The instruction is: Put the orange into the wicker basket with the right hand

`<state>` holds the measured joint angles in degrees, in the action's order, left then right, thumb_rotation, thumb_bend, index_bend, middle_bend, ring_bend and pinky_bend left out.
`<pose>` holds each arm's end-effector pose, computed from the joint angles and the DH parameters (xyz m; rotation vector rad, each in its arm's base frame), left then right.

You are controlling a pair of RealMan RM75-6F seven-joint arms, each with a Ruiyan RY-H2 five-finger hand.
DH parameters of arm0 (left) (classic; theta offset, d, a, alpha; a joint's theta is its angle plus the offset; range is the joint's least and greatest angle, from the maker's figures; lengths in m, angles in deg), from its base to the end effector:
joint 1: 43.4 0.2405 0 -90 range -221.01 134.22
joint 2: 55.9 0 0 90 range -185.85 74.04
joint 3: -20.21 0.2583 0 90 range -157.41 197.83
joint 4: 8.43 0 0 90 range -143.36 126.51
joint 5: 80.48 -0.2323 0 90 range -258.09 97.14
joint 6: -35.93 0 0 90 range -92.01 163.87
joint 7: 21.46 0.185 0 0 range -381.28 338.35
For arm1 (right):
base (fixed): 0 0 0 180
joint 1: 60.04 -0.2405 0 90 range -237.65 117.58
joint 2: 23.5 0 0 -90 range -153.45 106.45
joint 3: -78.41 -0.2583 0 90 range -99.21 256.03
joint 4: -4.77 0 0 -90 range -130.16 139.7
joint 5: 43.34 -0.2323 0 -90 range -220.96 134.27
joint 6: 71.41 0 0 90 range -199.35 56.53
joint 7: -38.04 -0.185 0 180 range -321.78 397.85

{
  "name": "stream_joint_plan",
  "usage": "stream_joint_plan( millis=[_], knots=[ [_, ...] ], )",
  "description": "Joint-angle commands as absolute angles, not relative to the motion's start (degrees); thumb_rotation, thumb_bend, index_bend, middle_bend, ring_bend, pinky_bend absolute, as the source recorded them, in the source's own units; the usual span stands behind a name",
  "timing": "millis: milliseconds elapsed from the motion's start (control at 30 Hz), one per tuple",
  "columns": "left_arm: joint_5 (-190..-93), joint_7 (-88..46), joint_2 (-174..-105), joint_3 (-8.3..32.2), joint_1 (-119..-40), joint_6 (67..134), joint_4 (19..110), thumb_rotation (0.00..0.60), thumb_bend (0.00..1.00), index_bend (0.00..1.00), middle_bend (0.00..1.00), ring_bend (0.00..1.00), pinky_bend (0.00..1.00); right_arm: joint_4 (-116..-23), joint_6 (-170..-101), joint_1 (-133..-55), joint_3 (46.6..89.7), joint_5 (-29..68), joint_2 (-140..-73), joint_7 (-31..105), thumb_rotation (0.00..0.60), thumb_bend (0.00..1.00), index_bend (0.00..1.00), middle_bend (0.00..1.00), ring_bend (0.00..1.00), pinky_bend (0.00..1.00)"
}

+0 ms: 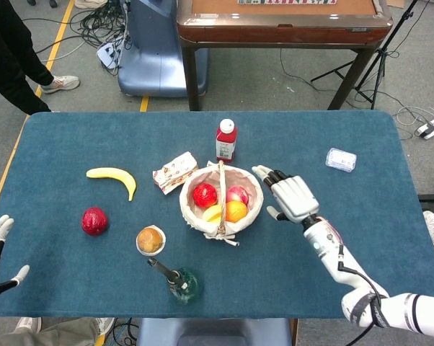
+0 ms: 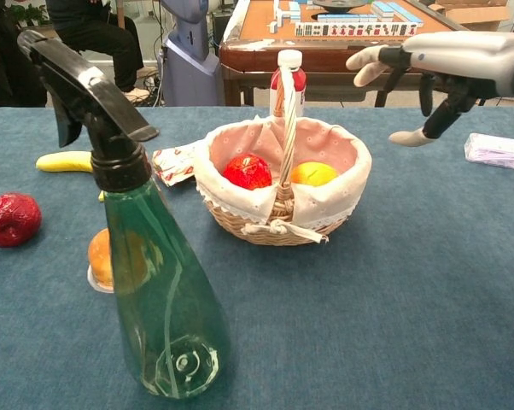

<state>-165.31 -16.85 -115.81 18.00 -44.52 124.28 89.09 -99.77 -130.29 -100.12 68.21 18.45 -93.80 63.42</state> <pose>-0.3226 0.1995 0.1633 -1.3304 -0.8683 -0.8265 -0.1312 -0.3677 0.0360 1.8467 -0.8535 0.9061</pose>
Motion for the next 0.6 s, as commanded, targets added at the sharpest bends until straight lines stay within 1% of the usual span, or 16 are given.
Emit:
stream_joint_plan(
  millis=[33, 167, 333, 500, 600],
  knots=[
    [-165.19, -16.86, -115.81, 17.91, -44.68, 124.02, 89.05, 0.6, 0.25, 0.04, 0.0, 0.0, 0.04, -102.02, -135.38, -95.44, 71.09, 22.87, -89.99, 61.43, 0.6, 0.3, 0.0, 0.12, 0.18, 0.48],
    [-165.13, -17.05, -115.9, 17.8, -44.74, 124.02, 88.89, 0.6, 0.25, 0.04, 0.0, 0.0, 0.04, -102.84, -141.89, -89.84, 73.61, 27.62, -86.39, 58.38, 0.6, 0.3, 0.0, 0.13, 0.18, 0.48],
    [-165.19, -17.27, -115.79, 17.68, -45.05, 123.67, 88.96, 0.6, 0.25, 0.04, 0.0, 0.0, 0.04, -101.76, -149.49, -82.57, 77.19, 32.78, -83.16, 54.68, 0.6, 0.3, 0.0, 0.14, 0.18, 0.47],
    [-165.0, -16.87, -115.79, 17.63, -45.4, 123.08, 89.03, 0.6, 0.25, 0.04, 0.0, 0.0, 0.04, -100.12, -156.12, -76.21, 79.66, 36.14, -81.68, 52.13, 0.6, 0.3, 0.0, 0.15, 0.18, 0.48],
    [-165.0, -16.5, -115.96, 17.5, -45.76, 122.72, 89.27, 0.6, 0.25, 0.04, 0.0, 0.0, 0.04, -99.8, -158.33, -73.73, 80.3, 37.03, -81.29, 50.68, 0.6, 0.3, 0.0, 0.16, 0.19, 0.47]
  ],
)
